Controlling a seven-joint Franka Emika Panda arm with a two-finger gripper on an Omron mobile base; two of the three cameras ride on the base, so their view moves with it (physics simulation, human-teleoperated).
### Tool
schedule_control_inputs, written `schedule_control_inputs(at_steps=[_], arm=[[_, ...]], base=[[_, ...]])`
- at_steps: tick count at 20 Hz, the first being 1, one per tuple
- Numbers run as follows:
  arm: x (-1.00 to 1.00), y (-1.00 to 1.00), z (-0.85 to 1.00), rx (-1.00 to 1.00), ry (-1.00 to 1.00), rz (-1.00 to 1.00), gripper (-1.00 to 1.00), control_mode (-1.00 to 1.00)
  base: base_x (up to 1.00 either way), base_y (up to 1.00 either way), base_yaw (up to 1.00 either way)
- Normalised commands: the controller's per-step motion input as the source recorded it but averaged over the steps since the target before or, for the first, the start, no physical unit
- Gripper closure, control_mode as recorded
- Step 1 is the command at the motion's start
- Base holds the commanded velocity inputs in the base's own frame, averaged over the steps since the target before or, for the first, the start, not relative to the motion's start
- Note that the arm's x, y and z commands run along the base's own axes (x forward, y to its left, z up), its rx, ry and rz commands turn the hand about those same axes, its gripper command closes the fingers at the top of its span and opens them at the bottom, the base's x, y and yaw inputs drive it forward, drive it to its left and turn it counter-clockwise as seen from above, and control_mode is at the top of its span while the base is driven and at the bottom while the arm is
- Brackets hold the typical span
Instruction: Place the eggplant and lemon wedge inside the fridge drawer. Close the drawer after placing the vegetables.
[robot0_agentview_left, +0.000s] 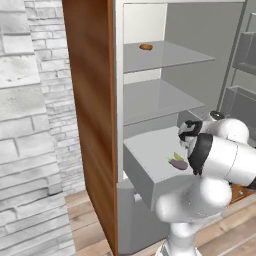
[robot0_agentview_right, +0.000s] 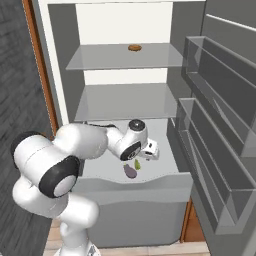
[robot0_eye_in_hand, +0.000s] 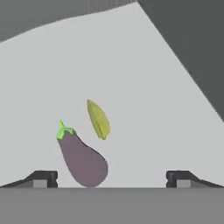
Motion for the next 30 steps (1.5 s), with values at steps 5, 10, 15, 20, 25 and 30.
schedule_control_inputs(at_steps=[5, 10, 15, 20, 25, 30], arm=[[-1.00, -0.16, 0.51, 0.21, -0.14, -0.19, -1.00, -1.00], [-0.98, -0.11, 0.47, 0.25, 0.01, -0.28, -1.00, -1.00], [-0.90, -0.30, 0.08, 0.22, 0.04, -0.25, -1.00, -1.00], [-0.51, -0.48, -0.31, 0.14, 0.00, -0.18, -1.00, -1.00], [-0.03, -0.47, -0.44, 0.07, 0.00, -0.12, -1.00, -1.00], [0.00, -0.36, -0.55, 0.04, 0.00, -0.09, -1.00, -1.00]], base=[[0.00, 0.00, 0.00], [0.00, 0.00, 0.00], [0.00, 0.00, 0.00], [0.00, 0.00, 0.00], [0.00, 0.00, 0.00], [0.00, 0.00, 0.00]])
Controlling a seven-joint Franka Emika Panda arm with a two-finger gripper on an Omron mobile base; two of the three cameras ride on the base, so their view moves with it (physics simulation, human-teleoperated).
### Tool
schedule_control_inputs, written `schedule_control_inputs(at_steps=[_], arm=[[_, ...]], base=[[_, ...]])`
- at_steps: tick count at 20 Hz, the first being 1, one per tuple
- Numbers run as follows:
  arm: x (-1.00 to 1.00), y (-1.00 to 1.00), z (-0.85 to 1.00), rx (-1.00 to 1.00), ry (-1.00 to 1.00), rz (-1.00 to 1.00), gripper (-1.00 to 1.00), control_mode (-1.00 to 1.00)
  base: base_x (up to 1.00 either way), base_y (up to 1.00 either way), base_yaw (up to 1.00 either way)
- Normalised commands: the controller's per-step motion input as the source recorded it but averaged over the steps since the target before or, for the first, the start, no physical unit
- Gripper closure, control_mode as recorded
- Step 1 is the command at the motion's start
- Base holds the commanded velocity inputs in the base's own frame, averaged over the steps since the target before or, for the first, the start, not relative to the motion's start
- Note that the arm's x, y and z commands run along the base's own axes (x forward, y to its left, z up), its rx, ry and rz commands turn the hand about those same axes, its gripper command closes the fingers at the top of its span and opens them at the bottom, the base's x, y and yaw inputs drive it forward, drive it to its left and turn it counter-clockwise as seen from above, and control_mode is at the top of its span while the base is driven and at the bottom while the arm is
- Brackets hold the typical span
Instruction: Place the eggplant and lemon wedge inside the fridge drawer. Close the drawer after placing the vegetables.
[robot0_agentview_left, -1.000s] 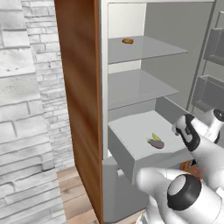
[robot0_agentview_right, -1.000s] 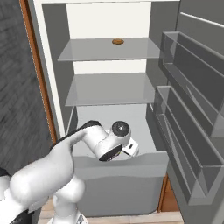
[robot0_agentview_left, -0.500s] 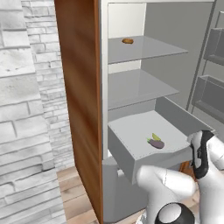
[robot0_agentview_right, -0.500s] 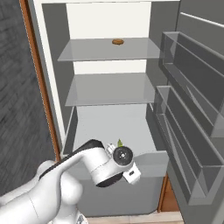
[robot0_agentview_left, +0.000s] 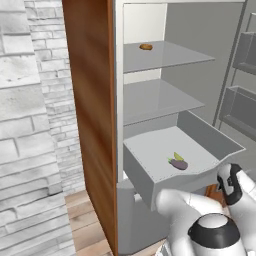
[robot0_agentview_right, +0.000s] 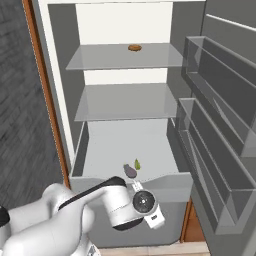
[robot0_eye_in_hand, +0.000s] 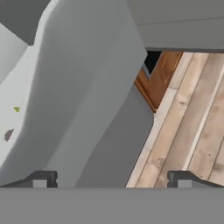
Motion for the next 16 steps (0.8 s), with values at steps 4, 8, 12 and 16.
schedule_control_inputs(at_steps=[4, 8, 12, 16], arm=[[0.16, -0.39, -0.41, 0.06, 0.00, -0.02, -1.00, -1.00], [0.39, -0.24, -0.23, 0.09, 0.00, 0.00, -1.00, -1.00], [0.58, -0.02, -0.04, 0.12, 0.00, 0.00, -1.00, -1.00], [0.63, 0.00, 0.00, 0.10, 0.00, 0.00, -1.00, -1.00]], base=[[0.00, 0.00, 0.00], [0.00, 0.00, 0.00], [0.00, 0.00, 0.00], [0.00, 0.00, 0.00]])
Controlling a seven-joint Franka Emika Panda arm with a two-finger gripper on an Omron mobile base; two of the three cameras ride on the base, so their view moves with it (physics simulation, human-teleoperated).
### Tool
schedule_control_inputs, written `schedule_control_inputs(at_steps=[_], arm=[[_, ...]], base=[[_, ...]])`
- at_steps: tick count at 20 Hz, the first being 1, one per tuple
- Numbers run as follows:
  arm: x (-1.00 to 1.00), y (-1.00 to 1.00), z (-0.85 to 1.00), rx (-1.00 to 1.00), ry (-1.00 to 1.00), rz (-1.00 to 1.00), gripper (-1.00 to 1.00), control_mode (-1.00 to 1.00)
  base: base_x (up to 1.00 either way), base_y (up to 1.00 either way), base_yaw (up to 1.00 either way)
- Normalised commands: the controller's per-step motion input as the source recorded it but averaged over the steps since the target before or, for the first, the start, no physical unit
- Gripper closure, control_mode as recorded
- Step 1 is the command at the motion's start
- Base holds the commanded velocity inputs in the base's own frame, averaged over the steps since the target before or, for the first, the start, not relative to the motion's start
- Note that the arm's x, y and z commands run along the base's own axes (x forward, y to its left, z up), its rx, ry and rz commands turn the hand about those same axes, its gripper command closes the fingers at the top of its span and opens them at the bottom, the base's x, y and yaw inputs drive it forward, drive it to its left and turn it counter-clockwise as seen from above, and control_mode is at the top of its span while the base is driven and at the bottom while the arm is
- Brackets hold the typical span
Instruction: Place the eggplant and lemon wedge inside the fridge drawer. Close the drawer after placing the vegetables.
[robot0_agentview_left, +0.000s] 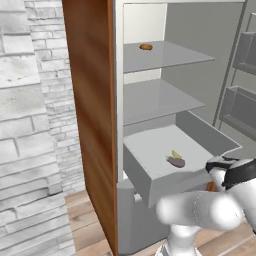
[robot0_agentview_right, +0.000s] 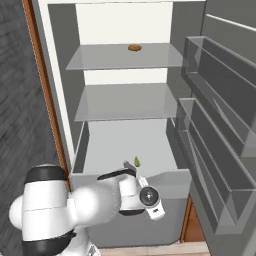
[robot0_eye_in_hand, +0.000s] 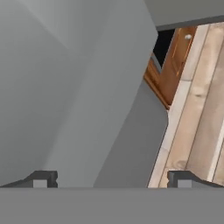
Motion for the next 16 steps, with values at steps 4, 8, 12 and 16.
schedule_control_inputs(at_steps=[4, 8, 12, 16], arm=[[0.71, 0.00, 0.00, 0.09, 0.00, 0.00, -1.00, -1.00], [0.76, 0.04, 0.00, 0.08, 0.00, 0.00, -1.00, -1.00], [0.91, 0.22, 0.08, 0.03, 0.04, 0.00, -1.00, -1.00], [0.88, 0.29, 0.11, 0.01, 0.06, -0.01, -1.00, -1.00]], base=[[0.00, 0.00, 0.00], [0.00, 0.00, 0.00], [0.00, 0.00, 0.00], [0.00, 0.00, 0.00]])
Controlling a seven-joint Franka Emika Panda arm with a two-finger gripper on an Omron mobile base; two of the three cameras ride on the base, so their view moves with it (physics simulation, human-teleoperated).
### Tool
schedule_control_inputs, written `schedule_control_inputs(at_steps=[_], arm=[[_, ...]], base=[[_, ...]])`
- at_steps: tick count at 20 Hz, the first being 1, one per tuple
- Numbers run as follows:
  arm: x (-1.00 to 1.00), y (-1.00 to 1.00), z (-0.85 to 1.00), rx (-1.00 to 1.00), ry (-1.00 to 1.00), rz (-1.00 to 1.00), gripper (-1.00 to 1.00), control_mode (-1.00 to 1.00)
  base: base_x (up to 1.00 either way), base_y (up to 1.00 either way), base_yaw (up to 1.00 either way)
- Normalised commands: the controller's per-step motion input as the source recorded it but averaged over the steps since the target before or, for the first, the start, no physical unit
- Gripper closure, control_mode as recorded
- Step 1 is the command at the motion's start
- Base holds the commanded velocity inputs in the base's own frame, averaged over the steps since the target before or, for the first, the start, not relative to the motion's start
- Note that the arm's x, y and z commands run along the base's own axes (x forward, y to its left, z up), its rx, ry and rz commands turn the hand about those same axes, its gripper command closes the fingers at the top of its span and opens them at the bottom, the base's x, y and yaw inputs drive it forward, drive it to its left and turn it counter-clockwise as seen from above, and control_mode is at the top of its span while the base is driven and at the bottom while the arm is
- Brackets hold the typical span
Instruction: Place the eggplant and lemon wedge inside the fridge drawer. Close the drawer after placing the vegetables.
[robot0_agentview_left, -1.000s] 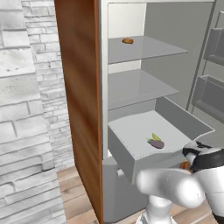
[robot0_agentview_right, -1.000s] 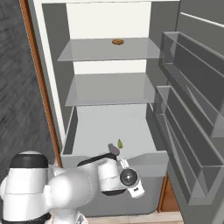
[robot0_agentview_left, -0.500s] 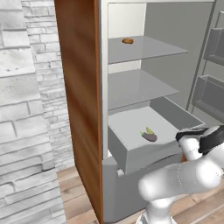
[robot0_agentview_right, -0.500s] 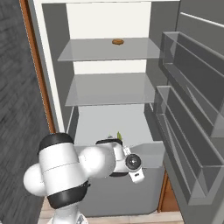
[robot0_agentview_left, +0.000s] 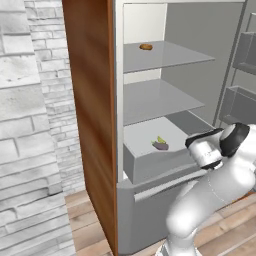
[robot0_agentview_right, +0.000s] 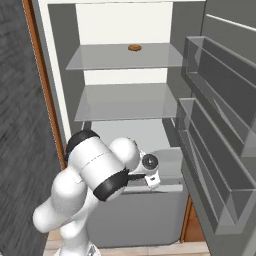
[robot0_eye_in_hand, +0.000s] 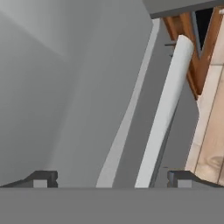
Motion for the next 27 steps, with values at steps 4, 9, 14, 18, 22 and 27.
schedule_control_inputs(at_steps=[4, 9, 14, 18, 22, 27], arm=[[0.84, 0.33, 0.26, 0.00, 0.10, -0.01, -1.00, -1.00], [0.33, 0.13, 0.18, 0.00, 0.05, -0.01, -1.00, -1.00], [0.40, 0.08, 0.20, 0.02, 0.01, -0.01, -1.00, -1.00], [0.13, 0.00, 0.26, 0.04, 0.00, 0.00, -1.00, -1.00], [-0.36, 0.00, 0.22, 0.05, 0.00, 0.00, -1.00, -1.00], [-0.23, 0.00, 0.27, 0.05, 0.00, 0.00, -1.00, -1.00]], base=[[0.00, 0.00, 0.00], [0.00, 0.00, 0.00], [0.00, 0.00, 0.00], [0.00, 0.00, 0.00], [0.00, 0.00, 0.00], [0.00, 0.00, 0.00]])
